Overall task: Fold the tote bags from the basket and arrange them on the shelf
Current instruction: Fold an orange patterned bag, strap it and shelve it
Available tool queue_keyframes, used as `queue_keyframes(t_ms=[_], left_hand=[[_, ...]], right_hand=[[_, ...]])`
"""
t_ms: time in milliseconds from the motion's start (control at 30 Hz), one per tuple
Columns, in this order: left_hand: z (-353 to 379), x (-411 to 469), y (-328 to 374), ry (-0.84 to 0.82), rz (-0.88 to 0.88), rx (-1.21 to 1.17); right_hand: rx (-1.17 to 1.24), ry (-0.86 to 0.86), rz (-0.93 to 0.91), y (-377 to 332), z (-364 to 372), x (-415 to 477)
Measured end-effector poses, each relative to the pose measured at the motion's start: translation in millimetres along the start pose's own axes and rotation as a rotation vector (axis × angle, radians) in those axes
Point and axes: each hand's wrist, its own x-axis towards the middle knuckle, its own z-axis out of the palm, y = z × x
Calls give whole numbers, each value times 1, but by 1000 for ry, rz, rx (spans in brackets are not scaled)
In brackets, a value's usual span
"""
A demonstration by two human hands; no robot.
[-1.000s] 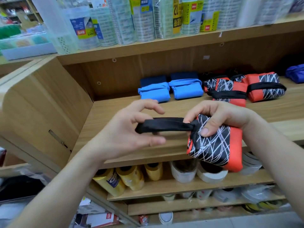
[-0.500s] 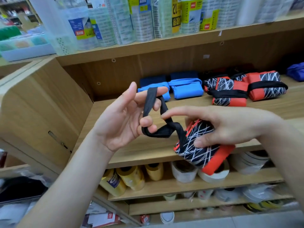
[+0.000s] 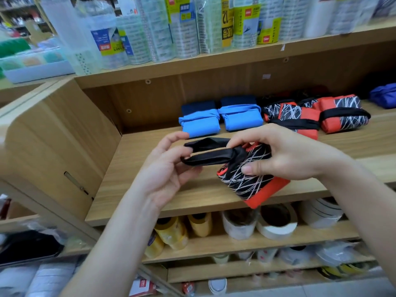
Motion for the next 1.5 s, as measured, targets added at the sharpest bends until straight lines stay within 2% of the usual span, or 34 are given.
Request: queue_keyframes(t_ms=[133, 300, 333, 400, 433, 500, 600, 700, 767, 833, 900, 1000, 1100, 1167, 1233, 1367, 1433, 1500], left_hand=[[-7, -5, 5, -141, 159, 433], [-19, -8, 13, -398, 290, 776], [-21, -7, 12, -406, 351, 912], [-22, -4, 9, -315, 528, 1086], [-22, -4, 9, -279, 610, 1052], [-19, -6, 11, -328, 653, 782], [-8, -6, 14, -527, 542, 291], [7, -2, 10, -462, 345, -67], [11, 1, 7, -422, 211, -221], [7, 1, 9, -465, 140, -264], [0, 0, 12, -531, 110, -246], [-8, 1, 16, -642, 70, -248], [-6, 2, 17, -766, 22, -336], [0, 0, 14, -817, 4, -355], [5, -1, 10, -827, -1, -342], [9, -1, 2, -823, -19, -398], [13, -1, -3, -690, -33, -415], [20, -3, -7, -467, -55, -421]], right_hand=[[280, -26, -5, 11, 0, 0], [644, -77, 1, 24, 0, -3], [729, -90, 2, 26, -1, -4], [907, -100, 27, 31, -3, -4], [982, -103, 43, 32, -2, -4], [1118, -123, 73, 34, 5, -4], [1241, -163, 63, 36, 20, -1], [1411, -252, -68, 37, 31, 2], [1449, -274, -96, 37, 35, 1], [1345, -185, -33, 38, 34, -4], [1073, -35, 33, 38, 22, -14], [312, 132, -38, 19, -1, -26], [-416, 207, -186, 0, 0, -26], [-762, 195, -270, -4, 9, -20], [-816, 175, -285, 2, 14, -13], [-636, 306, -289, 16, 23, -6], [-479, 381, -295, 18, 27, -5], [-366, 461, -297, 18, 27, -6]])
